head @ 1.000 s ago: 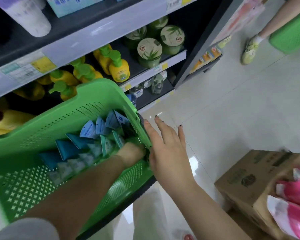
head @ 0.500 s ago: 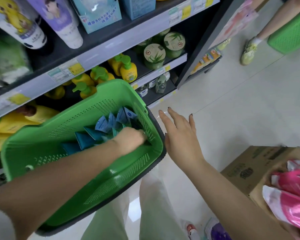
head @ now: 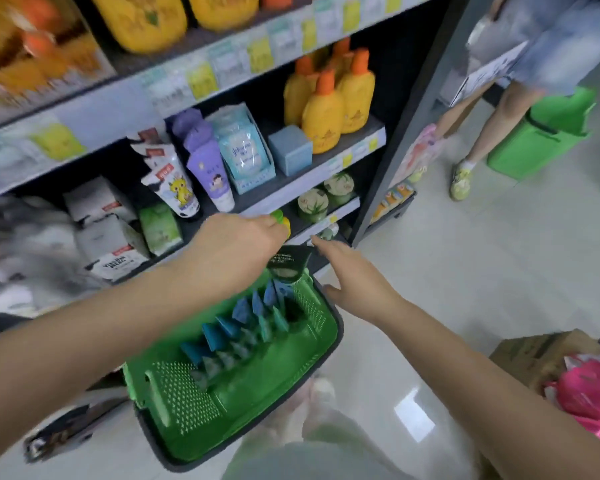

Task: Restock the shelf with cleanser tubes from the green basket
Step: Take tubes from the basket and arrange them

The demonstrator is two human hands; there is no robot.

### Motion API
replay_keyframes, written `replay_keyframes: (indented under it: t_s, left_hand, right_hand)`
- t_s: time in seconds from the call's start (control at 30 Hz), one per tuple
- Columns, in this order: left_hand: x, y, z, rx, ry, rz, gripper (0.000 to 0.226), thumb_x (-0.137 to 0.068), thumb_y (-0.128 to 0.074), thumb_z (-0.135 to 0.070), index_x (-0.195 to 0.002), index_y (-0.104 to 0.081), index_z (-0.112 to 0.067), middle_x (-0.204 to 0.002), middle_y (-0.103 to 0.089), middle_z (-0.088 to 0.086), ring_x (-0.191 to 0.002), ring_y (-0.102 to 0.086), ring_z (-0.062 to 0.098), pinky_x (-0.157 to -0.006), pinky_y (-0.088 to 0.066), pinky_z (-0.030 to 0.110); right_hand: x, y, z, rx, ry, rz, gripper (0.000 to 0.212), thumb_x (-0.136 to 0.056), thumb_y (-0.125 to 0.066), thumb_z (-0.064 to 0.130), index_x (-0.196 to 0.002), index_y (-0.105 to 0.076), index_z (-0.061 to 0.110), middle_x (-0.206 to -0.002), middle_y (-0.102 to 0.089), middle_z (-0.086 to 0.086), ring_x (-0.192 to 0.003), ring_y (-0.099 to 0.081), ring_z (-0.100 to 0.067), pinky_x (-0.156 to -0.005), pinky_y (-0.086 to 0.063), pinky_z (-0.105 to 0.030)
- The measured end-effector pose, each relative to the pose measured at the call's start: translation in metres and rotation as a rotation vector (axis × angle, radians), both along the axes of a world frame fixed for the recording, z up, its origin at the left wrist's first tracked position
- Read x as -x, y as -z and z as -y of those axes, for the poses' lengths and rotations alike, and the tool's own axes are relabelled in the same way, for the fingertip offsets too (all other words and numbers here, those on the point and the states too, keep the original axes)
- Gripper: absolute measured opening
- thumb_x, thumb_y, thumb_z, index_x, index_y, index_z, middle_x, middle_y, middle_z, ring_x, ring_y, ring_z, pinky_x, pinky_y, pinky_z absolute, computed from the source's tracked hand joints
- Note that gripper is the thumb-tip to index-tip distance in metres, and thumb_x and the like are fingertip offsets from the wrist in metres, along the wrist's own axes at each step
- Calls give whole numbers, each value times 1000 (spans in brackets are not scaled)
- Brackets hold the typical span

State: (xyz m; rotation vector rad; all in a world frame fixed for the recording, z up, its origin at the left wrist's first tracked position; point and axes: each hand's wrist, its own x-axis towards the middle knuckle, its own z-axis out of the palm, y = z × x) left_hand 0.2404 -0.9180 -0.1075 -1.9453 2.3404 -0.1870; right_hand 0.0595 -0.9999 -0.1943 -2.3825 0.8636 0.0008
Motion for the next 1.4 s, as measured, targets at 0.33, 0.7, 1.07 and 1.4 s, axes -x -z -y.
replay_keyframes:
  t_s: [0.33, 0.7, 1.07, 1.4]
  left_hand:
    - [-19, -188, -6, 478, 47, 4, 26, -79, -38, -26, -73, -58, -10, -67, -61, 9, -46, -57, 32, -41, -30, 23]
    - [-51, -302, -7, 761, -191, -697, 35, -77, -70, -38, -107, -52, -30, -92, -57, -19, -64, -56, -7, -63, -43, 22]
    - [-89, -363, 3, 737, -120, -1137, 12, -79, -67, -20, -88, -61, -25, -71, -70, -11, -67, -63, -2, -67, -54, 23]
    - [-136, -402, 42, 1017, -299, -1066, 29, -80, -70, -19, -105, -58, -11, -98, -67, 8, -85, -63, 21, -71, -52, 32]
  right_hand:
    - [-66, -134, 7, -256, 166, 561, 49, -80, -73, 21, -117, -42, 29, -106, -53, 10, -93, -53, -5, -72, -45, -10]
    - [-105, -276, 19, -366, 104, 1015, 27, -78, -71, 4, -90, -59, 26, -84, -65, 2, -69, -63, -2, -65, -58, -28]
    - [-159, -422, 28, -279, -146, 1058, 21, -82, -69, 15, -102, -64, 17, -96, -68, -2, -85, -64, -10, -60, -53, -21]
    - [-236, -467, 39, 111, -57, 1038, 44, -75, -74, 30, -105, -43, 18, -88, -56, 11, -81, -56, -6, -64, -44, -19]
